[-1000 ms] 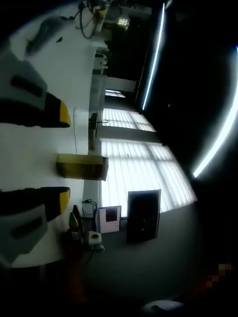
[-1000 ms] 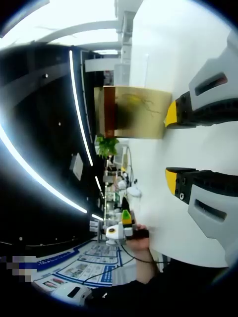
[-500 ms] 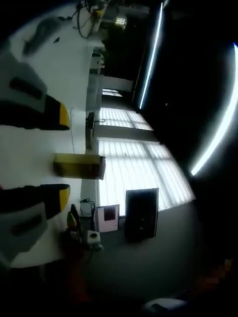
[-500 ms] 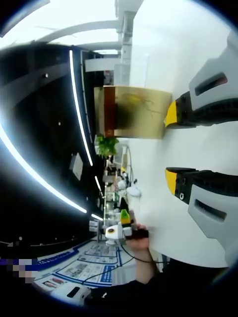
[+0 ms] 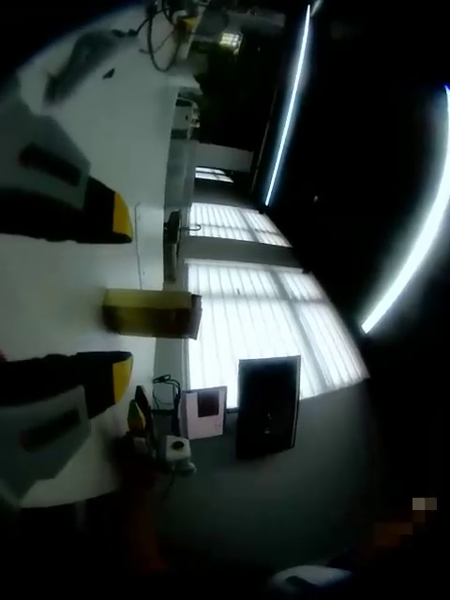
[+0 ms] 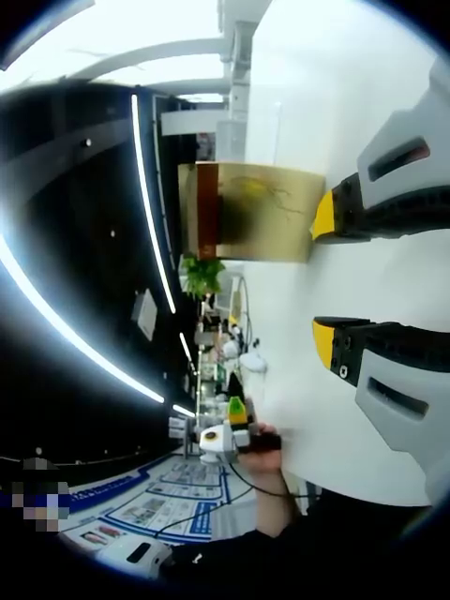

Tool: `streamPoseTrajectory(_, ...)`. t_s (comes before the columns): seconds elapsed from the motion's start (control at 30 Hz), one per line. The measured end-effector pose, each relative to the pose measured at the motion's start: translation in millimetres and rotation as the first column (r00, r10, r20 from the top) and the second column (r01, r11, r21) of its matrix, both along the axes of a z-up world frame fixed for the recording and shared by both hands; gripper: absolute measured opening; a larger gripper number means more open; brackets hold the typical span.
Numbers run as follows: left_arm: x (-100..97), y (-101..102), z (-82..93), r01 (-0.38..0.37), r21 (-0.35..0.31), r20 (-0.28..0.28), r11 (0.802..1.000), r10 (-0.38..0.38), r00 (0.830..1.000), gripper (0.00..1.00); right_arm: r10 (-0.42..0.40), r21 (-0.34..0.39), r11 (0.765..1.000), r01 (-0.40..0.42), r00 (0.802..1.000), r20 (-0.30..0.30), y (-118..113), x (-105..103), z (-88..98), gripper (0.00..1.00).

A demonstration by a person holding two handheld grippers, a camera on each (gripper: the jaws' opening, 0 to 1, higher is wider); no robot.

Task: Extract single mask from mask box in order stack masks on table

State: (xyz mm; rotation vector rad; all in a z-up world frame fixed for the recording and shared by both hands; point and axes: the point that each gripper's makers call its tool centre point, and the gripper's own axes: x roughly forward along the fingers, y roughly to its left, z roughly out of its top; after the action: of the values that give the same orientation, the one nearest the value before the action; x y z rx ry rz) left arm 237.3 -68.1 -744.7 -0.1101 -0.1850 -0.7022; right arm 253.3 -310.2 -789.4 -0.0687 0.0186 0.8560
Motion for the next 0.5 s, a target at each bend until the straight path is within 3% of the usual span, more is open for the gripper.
streamPoseTrajectory(0.5, 0.7, 3.1, 0.6, -0.007, -0.017, -0.015, 1.0, 0.007, 1.0, 0.46, 0.001, 0.001, 1.0, -0.001, 1.0, 0.001, 0.4, -0.2, 1.0, 0.28)
